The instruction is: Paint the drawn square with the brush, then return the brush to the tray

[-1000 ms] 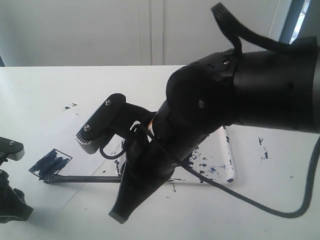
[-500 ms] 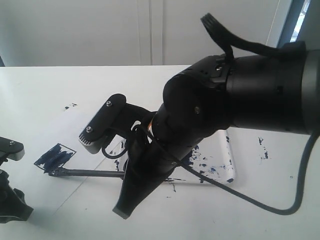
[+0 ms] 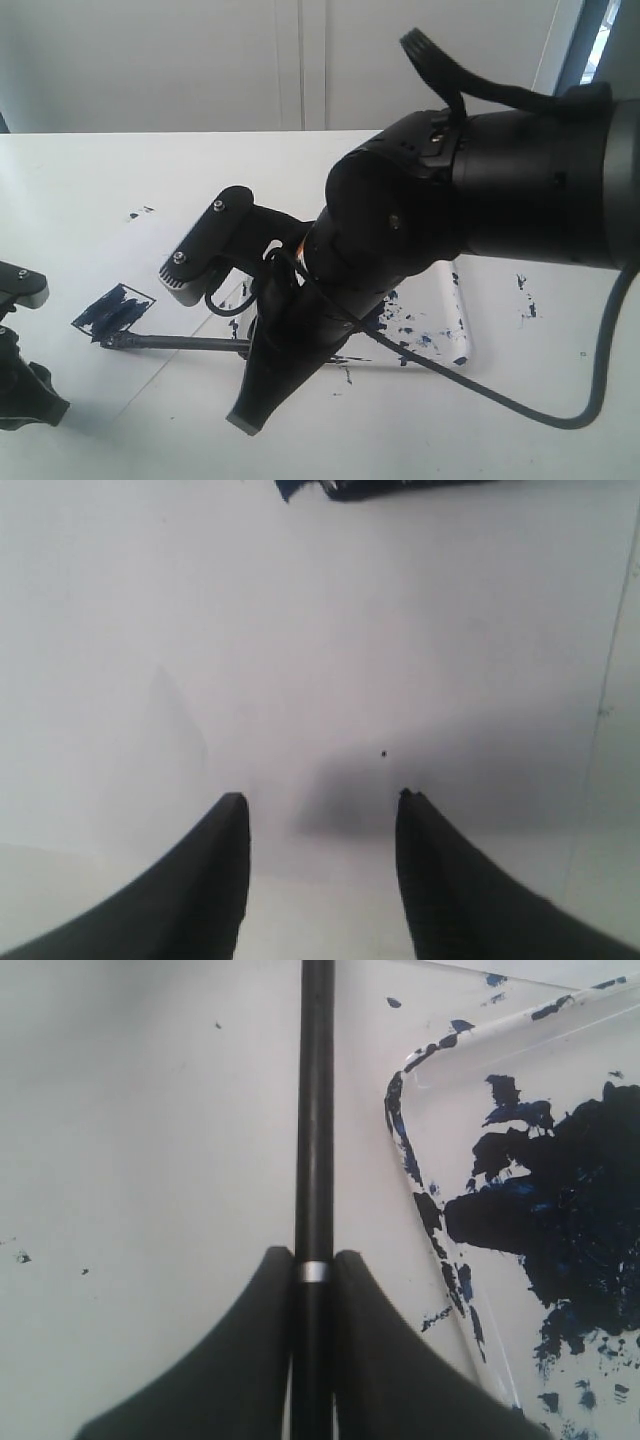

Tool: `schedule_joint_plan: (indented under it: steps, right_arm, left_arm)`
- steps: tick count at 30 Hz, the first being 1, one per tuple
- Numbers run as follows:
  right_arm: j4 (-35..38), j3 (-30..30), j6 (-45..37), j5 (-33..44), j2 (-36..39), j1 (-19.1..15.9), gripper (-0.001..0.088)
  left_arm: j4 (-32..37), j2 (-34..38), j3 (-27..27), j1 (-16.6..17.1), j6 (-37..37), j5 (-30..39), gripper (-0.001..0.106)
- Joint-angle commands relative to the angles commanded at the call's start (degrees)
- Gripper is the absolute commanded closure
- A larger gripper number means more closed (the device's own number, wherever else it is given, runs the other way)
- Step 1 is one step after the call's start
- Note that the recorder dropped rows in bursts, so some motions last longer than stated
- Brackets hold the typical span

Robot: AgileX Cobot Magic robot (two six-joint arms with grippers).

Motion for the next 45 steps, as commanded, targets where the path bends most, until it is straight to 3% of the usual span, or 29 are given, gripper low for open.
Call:
schedule_joint_plan:
  steps: [24,39,45]
  right_arm:
    - [0.0,0.0,0.0,-0.3,0.0,0.0,0.0868]
    - [-9.8,0.0,7.5,-2.2,0.0,0.0,0.0868]
    - [-10.3,0.0,7.7,-2.5,0.7,-0.6,0.0868]
  left_arm:
    - [-0.4,3.4,0.1,0.0,-0.7,-1.4,0.054]
    - [-0.4,5.0,0.2,0.0,-0.8,-0.7,0.054]
    - [-0.4,5.0,0.2,0.0,-0.8,-0.6,0.054]
